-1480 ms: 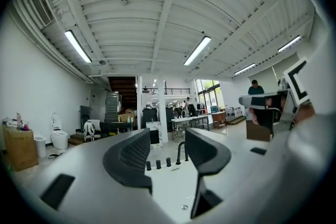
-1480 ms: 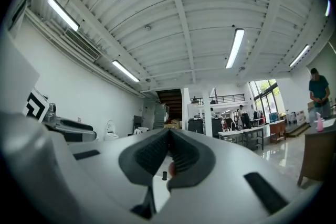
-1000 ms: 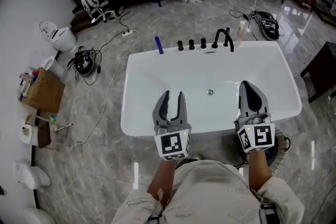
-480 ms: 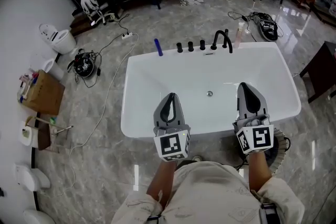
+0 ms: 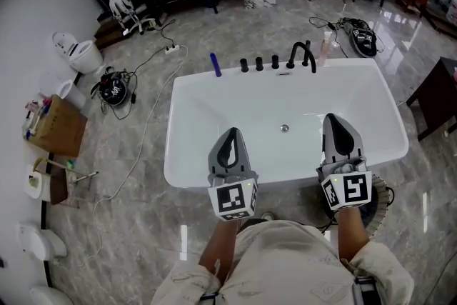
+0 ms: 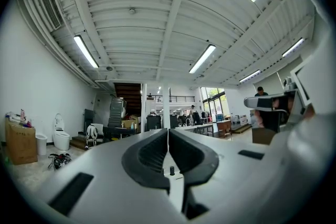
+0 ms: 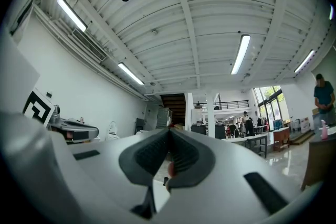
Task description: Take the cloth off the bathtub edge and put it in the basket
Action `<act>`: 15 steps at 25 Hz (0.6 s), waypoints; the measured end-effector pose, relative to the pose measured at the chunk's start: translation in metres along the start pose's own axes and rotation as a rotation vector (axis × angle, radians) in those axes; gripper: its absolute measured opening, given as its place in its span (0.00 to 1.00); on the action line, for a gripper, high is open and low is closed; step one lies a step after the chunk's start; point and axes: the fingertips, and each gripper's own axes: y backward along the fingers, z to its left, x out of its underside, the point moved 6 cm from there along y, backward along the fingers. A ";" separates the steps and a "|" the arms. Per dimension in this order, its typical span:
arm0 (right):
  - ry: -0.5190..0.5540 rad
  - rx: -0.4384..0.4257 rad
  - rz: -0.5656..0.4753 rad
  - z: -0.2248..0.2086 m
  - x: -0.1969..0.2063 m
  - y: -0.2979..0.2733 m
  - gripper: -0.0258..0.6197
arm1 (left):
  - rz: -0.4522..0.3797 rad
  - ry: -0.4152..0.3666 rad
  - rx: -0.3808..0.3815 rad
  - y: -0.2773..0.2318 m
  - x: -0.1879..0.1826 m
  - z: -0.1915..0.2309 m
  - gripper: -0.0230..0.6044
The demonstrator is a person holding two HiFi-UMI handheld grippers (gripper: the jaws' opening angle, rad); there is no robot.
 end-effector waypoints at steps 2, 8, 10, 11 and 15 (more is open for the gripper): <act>-0.001 -0.002 0.000 0.002 0.001 -0.001 0.02 | -0.006 0.010 0.004 0.001 0.000 0.002 0.05; -0.004 -0.010 0.000 0.008 0.003 -0.003 0.02 | -0.017 0.040 0.019 0.002 0.001 0.007 0.04; -0.002 -0.009 0.002 0.010 0.003 -0.003 0.02 | -0.022 0.055 0.019 0.004 0.000 0.008 0.04; -0.002 -0.009 0.004 0.010 0.003 -0.003 0.02 | -0.027 0.062 0.019 0.004 -0.001 0.009 0.04; -0.005 -0.006 0.005 0.008 0.003 -0.002 0.02 | -0.038 0.075 0.028 0.004 -0.002 0.007 0.04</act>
